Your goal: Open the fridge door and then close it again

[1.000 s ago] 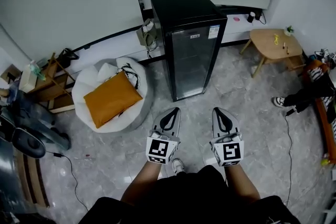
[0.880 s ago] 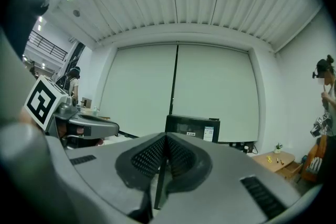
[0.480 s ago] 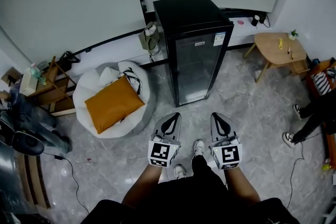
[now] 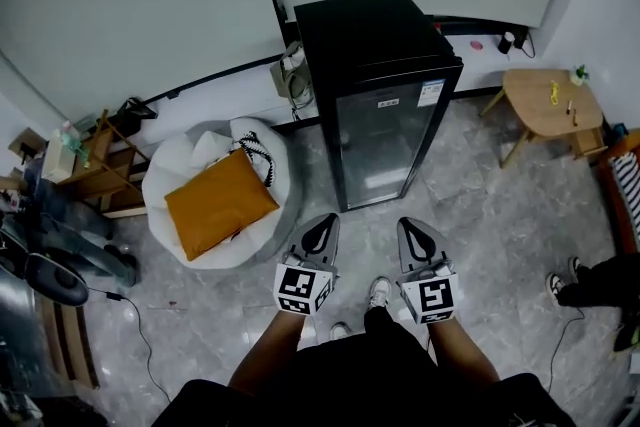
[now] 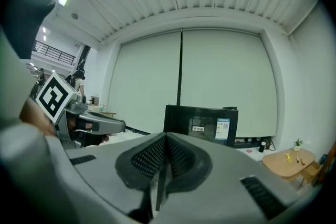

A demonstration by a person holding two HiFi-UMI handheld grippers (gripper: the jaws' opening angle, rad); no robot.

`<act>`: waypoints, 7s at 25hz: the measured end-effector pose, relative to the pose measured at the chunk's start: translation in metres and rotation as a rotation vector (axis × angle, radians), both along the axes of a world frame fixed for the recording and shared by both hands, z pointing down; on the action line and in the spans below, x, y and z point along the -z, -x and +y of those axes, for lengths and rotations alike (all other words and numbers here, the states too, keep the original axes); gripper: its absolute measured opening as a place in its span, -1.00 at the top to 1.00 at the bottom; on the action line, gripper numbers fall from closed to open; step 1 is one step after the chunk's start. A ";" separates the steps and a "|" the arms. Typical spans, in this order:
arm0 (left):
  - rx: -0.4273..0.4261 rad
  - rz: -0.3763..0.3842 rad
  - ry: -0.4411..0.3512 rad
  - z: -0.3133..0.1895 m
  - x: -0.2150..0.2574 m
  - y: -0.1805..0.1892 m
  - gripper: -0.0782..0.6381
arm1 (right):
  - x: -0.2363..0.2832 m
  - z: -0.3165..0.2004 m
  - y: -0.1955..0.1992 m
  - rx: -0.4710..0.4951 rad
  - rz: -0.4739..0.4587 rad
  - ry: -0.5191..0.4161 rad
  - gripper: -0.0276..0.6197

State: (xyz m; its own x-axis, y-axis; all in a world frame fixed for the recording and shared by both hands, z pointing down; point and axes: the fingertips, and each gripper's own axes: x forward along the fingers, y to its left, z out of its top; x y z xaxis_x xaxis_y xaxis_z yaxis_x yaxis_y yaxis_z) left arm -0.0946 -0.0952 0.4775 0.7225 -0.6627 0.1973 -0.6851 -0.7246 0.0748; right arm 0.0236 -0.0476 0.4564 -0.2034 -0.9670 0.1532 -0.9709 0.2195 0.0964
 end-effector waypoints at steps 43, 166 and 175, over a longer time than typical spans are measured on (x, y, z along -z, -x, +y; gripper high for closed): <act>0.175 -0.093 0.104 -0.252 -0.108 -0.040 0.14 | -0.127 -0.129 -0.047 0.214 -0.060 0.223 0.85; 0.109 -0.114 0.149 0.064 -0.080 -0.179 0.72 | -0.045 0.036 -0.189 0.120 -0.036 0.047 0.85; 0.203 -0.101 0.127 0.059 -0.069 -0.155 0.72 | -0.040 0.033 -0.187 0.155 -0.047 0.033 0.85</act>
State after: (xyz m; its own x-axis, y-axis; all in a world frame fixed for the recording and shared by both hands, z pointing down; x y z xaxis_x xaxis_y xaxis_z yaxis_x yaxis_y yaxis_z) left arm 0.0604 -0.0365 0.5470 0.5495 -0.7574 0.3529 -0.8242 -0.5606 0.0802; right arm 0.2105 -0.0147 0.4965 -0.3575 -0.9181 0.1713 -0.9284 0.3692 0.0417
